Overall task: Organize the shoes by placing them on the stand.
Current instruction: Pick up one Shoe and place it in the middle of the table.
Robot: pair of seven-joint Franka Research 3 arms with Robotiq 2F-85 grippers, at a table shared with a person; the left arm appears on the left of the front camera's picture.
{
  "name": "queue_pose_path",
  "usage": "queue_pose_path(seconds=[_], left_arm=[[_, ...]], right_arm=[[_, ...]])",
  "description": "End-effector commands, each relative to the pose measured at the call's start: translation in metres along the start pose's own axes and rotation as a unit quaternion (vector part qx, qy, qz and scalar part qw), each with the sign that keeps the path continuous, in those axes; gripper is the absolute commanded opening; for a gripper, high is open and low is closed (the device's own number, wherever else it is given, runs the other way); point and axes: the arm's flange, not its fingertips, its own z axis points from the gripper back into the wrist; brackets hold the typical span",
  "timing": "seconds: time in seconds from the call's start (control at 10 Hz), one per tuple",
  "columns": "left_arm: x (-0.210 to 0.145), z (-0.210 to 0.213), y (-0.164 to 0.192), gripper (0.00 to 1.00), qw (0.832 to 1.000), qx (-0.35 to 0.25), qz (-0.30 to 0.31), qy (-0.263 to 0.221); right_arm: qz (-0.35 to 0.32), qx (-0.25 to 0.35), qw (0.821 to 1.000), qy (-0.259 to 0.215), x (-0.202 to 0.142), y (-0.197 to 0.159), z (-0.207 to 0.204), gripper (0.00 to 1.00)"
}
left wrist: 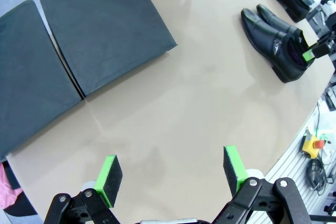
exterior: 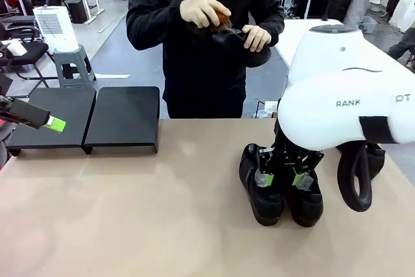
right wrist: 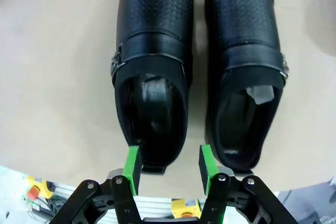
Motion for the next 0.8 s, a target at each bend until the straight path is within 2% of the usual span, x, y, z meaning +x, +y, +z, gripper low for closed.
queue_pose_path(seconds=[0.0, 0.7], left_arm=[[0.0, 0.0, 0.002, 1.0, 1.0, -0.009, -0.004, -0.004], [0.0, 0.0, 0.002, 1.0, 1.0, -0.009, -0.004, -0.004]], right_arm=[[0.005, 0.005, 1.0, 0.001, 0.01, 0.003, -0.011, 0.59], [-0.006, 0.014, 1.0, -0.008, 0.024, -0.003, -0.044, 0.59]])
